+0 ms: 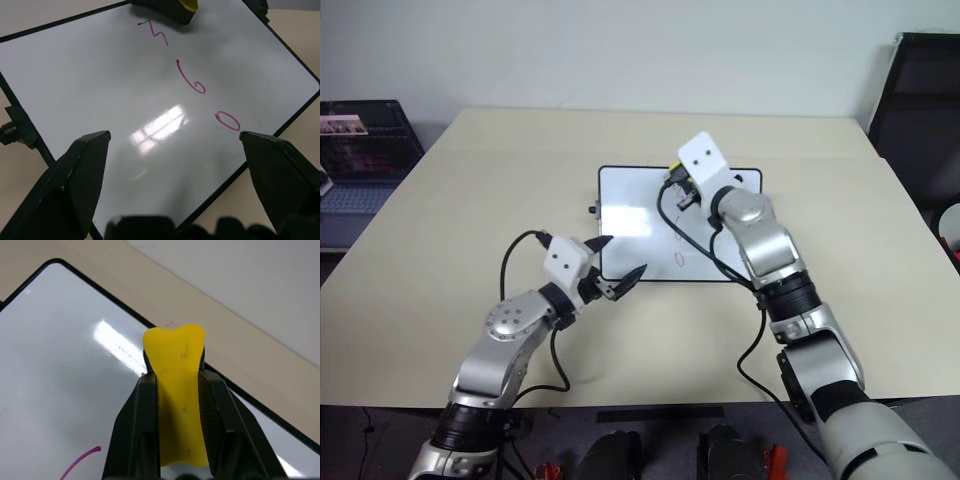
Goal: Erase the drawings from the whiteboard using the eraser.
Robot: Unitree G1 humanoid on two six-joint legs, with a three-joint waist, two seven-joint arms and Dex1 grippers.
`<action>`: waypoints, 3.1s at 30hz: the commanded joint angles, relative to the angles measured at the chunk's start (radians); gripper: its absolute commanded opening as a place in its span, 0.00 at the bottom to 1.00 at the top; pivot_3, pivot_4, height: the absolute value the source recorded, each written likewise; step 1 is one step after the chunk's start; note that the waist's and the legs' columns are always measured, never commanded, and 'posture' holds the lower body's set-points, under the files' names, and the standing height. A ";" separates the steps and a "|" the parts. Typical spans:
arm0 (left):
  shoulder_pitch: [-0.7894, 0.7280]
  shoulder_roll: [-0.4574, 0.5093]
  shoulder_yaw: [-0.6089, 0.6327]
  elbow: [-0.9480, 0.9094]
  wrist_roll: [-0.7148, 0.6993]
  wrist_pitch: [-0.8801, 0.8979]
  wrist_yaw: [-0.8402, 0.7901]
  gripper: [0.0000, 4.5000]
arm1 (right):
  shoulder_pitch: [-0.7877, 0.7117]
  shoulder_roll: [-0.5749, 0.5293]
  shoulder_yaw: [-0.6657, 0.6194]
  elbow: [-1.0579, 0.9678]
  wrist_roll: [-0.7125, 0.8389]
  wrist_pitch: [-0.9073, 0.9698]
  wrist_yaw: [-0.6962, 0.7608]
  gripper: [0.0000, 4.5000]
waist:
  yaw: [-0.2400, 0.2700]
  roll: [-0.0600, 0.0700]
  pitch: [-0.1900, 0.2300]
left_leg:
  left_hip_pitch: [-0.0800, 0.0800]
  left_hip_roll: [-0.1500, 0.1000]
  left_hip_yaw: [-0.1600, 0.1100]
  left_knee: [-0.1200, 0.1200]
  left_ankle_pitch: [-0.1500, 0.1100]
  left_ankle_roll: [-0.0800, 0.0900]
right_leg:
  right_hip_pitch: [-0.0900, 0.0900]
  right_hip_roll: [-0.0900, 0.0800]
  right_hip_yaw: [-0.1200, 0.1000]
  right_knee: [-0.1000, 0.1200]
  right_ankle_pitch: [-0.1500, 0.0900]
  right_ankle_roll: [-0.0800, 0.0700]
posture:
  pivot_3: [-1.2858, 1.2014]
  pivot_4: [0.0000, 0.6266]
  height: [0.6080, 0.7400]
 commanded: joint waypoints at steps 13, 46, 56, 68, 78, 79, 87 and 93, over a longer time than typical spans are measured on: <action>0.051 -0.025 0.015 -0.114 -0.005 0.028 0.054 1.00 | -0.090 0.024 -0.002 0.170 -0.072 -0.149 0.029 0.18 | -0.004 0.000 0.000 | 0.001 0.001 0.000 0.000 0.000 0.000 | 0.000 0.000 0.000 0.002 0.001 -0.001 | 0.52 0.24 1.00; 0.022 -0.025 0.026 -0.074 0.007 0.014 0.041 1.00 | -0.014 0.011 -0.014 0.089 -0.120 -0.158 0.038 0.18 | -0.005 0.000 0.000 | 0.006 0.000 0.002 0.002 0.000 0.000 | 0.003 0.000 0.002 0.005 0.001 0.000 | 0.52 0.24 1.00; 0.010 -0.024 0.019 -0.060 0.005 0.009 0.034 1.00 | -0.123 0.021 -0.048 0.240 -0.128 -0.255 -0.042 0.18 | -0.007 0.000 0.000 | 0.004 0.001 0.002 -0.001 0.000 0.000 | 0.001 0.000 0.002 0.002 0.001 -0.001 | 0.52 0.24 1.00; 0.028 -0.017 0.036 -0.081 0.006 0.013 0.050 1.00 | -0.104 0.061 0.047 0.276 -0.172 -0.258 0.048 0.18 | -0.008 0.000 0.000 | 0.004 0.001 0.002 0.000 0.000 0.000 | 0.001 0.000 0.002 0.002 0.001 0.000 | 0.52 0.24 1.00; 0.037 -0.015 0.047 -0.087 0.008 0.012 0.058 1.00 | 0.001 0.035 0.115 0.150 -0.206 -0.187 0.158 0.18 | -0.007 0.000 -0.001 | 0.005 0.001 0.002 0.000 0.000 0.000 | 0.002 0.000 0.002 0.002 0.001 0.000 | 0.52 0.24 1.00; 0.038 -0.017 0.046 -0.088 0.010 0.012 0.059 1.00 | 0.005 0.032 0.111 0.139 -0.206 -0.181 0.157 0.18 | -0.007 0.000 -0.001 | 0.005 0.001 0.002 0.000 0.000 0.000 | 0.002 0.000 0.002 0.003 0.001 0.000 | 0.52 0.24 1.00; 0.022 -0.028 0.032 -0.070 0.012 0.005 0.050 1.00 | -0.003 0.008 0.062 0.104 -0.193 -0.170 0.115 0.18 | -0.004 0.000 0.000 | 0.005 0.000 0.001 0.001 0.001 0.000 | 0.002 0.000 0.001 0.004 0.001 0.000 | 0.52 0.24 1.00; 0.009 -0.034 0.022 -0.051 0.014 -0.006 0.035 1.00 | -0.052 -0.005 -0.007 0.134 -0.184 -0.207 0.029 0.18 | 0.003 0.000 0.000 | 0.005 0.000 0.002 0.001 0.001 0.000 | 0.002 0.000 0.002 0.004 0.001 0.000 | 0.52 0.24 1.00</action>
